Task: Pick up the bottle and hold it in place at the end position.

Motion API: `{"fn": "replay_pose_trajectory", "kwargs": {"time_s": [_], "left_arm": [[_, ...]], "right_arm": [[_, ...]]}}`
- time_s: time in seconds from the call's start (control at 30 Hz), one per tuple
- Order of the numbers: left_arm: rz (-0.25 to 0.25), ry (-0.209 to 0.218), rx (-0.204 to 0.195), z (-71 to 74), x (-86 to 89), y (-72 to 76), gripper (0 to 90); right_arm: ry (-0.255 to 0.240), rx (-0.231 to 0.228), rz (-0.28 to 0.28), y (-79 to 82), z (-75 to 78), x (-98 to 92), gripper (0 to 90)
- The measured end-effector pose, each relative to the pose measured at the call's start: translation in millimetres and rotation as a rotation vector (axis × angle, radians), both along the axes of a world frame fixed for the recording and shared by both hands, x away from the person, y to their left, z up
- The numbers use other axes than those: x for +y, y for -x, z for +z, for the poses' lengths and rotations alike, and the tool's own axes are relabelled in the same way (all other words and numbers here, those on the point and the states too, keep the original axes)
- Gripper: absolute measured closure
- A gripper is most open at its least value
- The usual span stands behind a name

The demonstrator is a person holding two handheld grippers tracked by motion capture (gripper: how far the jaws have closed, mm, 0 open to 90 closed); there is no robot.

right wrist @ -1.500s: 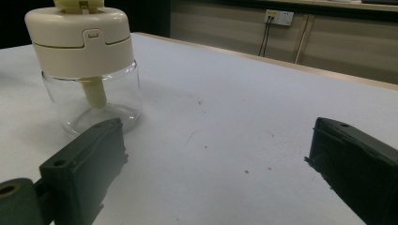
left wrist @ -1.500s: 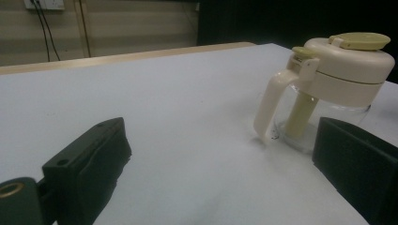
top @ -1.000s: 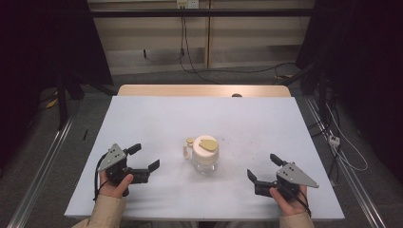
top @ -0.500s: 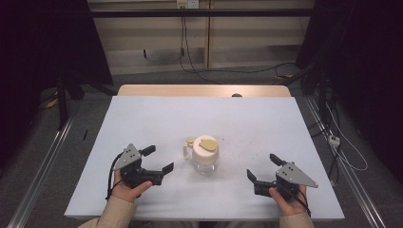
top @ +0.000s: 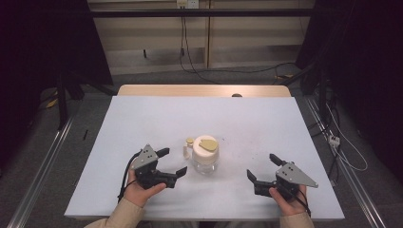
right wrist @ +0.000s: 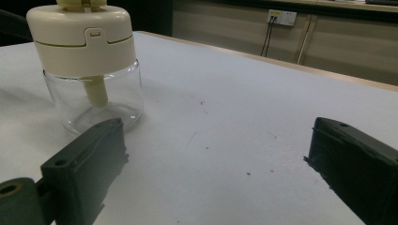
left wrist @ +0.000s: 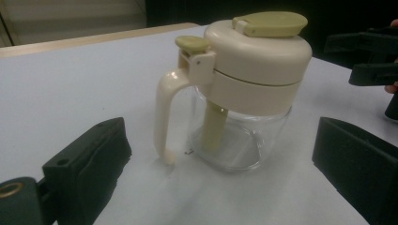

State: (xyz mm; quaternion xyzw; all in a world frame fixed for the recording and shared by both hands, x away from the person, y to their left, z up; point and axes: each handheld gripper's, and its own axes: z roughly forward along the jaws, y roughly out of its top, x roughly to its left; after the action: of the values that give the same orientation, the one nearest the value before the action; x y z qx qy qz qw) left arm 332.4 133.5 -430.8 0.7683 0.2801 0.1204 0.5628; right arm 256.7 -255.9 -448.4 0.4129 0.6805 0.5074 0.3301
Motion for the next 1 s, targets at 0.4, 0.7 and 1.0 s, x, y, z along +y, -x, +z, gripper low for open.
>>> {"fn": "replay_pose_trajectory", "kwargs": {"time_s": [0.4, 0.7, 1.0], "left_arm": [[-0.021, -0.009, 0.017, -2.8, -17.2, 0.8, 4.3], [-0.021, -0.031, 0.015, -4.0, -30.3, 2.2, 4.3], [-0.027, -0.041, 0.025, -5.6, -40.2, 2.3, 4.3]], "right_arm": [[0.001, 0.001, 0.001, -0.2, 0.0, -0.1, 3.7], [0.005, -0.001, 0.007, 0.3, 0.1, 0.3, 3.8], [0.004, 0.002, 0.008, 0.1, 0.1, 0.8, 3.9]]}}
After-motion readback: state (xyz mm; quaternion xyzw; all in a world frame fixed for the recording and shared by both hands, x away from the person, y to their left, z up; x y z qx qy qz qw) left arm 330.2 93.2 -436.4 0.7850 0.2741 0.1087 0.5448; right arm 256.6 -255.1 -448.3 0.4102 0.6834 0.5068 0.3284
